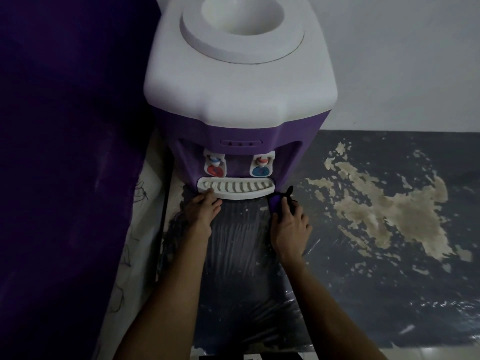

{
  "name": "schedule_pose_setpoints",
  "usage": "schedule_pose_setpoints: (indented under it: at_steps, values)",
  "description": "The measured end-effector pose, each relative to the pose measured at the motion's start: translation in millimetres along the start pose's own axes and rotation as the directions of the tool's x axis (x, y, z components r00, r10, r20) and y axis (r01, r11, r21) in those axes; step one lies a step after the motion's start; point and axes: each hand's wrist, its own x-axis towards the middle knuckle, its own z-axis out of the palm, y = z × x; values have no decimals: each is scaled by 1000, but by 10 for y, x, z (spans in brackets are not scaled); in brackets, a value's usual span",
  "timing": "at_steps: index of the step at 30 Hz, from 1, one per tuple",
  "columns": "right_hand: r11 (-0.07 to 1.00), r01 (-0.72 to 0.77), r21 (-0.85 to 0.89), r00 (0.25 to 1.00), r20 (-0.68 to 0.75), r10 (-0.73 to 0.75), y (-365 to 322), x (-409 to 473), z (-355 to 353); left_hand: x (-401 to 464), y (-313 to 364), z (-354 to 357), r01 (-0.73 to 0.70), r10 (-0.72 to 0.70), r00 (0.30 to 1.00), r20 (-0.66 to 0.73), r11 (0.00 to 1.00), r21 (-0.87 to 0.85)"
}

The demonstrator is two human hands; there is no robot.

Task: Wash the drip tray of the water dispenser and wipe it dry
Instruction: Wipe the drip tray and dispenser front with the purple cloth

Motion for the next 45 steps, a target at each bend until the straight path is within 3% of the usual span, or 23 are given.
schedule_pose_setpoints:
  at_steps: [4, 9, 14, 25, 30, 36, 45]
  values:
    - [995, 80, -52, 997, 21, -79, -78, -49, 30, 7, 19, -26, 2, -3, 1000, 22, 999, 33]
    - [991, 117, 63, 989, 79, -122, -215, -70, 46, 40, 18, -69, 5, -8, 999, 36, 998, 68]
    - [984, 56, 167, 989, 127, -78, -388, -83, 75, 68, 63, -84, 25, -32, 997, 65, 995, 101]
    - [987, 155, -27, 970, 194, -147, -651, -192, 168, 104, 115, -134, 62, -78, 992, 103, 987, 151]
    - [973, 226, -37, 948, 238, -211, -885, -294, 246, 125, 181, -195, 64, -96, 985, 140, 974, 215]
    - [968, 251, -25, 946, 219, -240, -735, -296, 256, 196, 351, -348, 13, -33, 997, 75, 968, 250]
    - [962, 266, -69, 935, 261, -239, -1286, -436, 383, 238, 469, -480, -33, -34, 983, 178, 932, 360]
